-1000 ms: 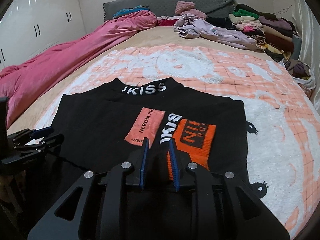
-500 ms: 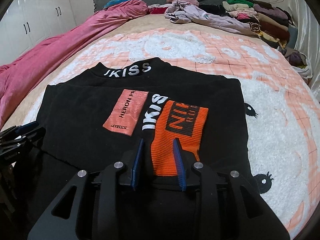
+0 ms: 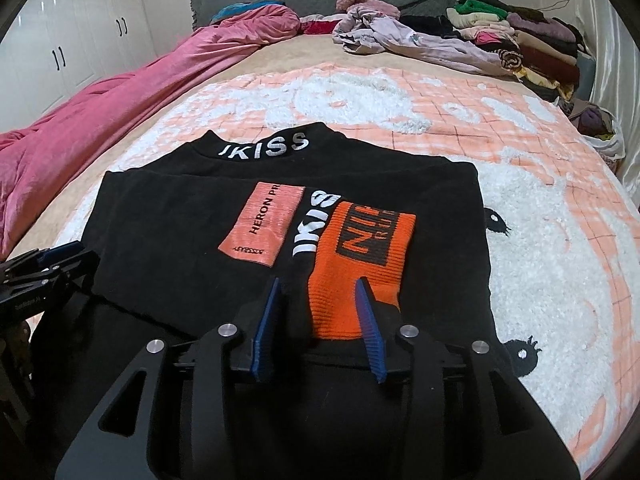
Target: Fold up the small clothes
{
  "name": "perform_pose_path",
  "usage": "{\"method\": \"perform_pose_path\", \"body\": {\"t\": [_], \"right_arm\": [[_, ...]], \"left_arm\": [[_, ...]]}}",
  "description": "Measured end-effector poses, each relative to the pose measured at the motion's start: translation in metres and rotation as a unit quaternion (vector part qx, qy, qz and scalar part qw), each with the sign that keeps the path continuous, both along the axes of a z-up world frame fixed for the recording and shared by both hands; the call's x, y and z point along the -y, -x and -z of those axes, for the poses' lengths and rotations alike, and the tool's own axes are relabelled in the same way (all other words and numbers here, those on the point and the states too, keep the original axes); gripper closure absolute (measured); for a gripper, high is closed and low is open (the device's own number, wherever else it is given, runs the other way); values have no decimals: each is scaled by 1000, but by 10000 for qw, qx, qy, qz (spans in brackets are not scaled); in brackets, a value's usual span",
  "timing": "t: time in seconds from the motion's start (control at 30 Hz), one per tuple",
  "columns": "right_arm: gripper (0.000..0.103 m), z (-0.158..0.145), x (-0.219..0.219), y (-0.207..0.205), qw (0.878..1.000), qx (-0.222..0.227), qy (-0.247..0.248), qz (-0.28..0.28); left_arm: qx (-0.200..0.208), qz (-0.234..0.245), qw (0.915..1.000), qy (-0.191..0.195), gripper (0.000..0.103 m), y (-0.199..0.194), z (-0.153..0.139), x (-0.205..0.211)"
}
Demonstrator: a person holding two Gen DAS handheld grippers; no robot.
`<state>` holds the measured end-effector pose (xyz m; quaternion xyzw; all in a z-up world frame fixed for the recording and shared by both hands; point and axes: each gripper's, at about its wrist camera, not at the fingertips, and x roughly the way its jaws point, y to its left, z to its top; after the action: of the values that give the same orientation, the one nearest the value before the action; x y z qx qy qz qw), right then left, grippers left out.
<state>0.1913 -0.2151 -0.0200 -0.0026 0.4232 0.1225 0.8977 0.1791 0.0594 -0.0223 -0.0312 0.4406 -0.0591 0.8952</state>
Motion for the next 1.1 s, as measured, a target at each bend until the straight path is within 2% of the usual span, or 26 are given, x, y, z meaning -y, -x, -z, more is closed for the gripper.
{"method": "perform_pose_path", "body": {"t": [0.33,0.37,0.4,0.43,0.5,0.6,0.63,0.7,0.77,0.9,1.1], "right_arm": [[51,-10,3,9,9999,105,-125,22],[49,-11,3,11,9998,115,-134,29],[49,-12,3,11,9998,125,-138,38],[48,-13,4,12,9998,132,-148,39],[41,-15,5,14,9997,163,-168,71],[39,-20,8,18,9994,212,-238,102],[39,-22,8,19,9994,231,-243,111],[31,-25,9,21,9992,267,-251,133],[27,-29,11,24,9988,339,-290,187],[27,-36,14,28,9985,408,-308,219],[27,-46,18,35,9980,496,-331,228]], "left_arm": [[52,-102,9999,48,54,8,-13,-7],[65,-100,9999,45,50,9,-14,-6],[81,-100,9999,48,39,10,-17,-6],[104,-105,9999,46,23,11,-18,-5],[178,-89,9998,6,23,14,-23,-4],[259,-52,9996,-32,23,19,-30,0],[285,-48,9996,-29,22,20,-32,0],[338,-18,9994,-32,19,23,-37,2],[383,-2,9992,-61,16,24,-40,5],[495,17,9987,-83,10,30,-49,6],[672,-32,9977,-16,10,41,-66,3]]}}
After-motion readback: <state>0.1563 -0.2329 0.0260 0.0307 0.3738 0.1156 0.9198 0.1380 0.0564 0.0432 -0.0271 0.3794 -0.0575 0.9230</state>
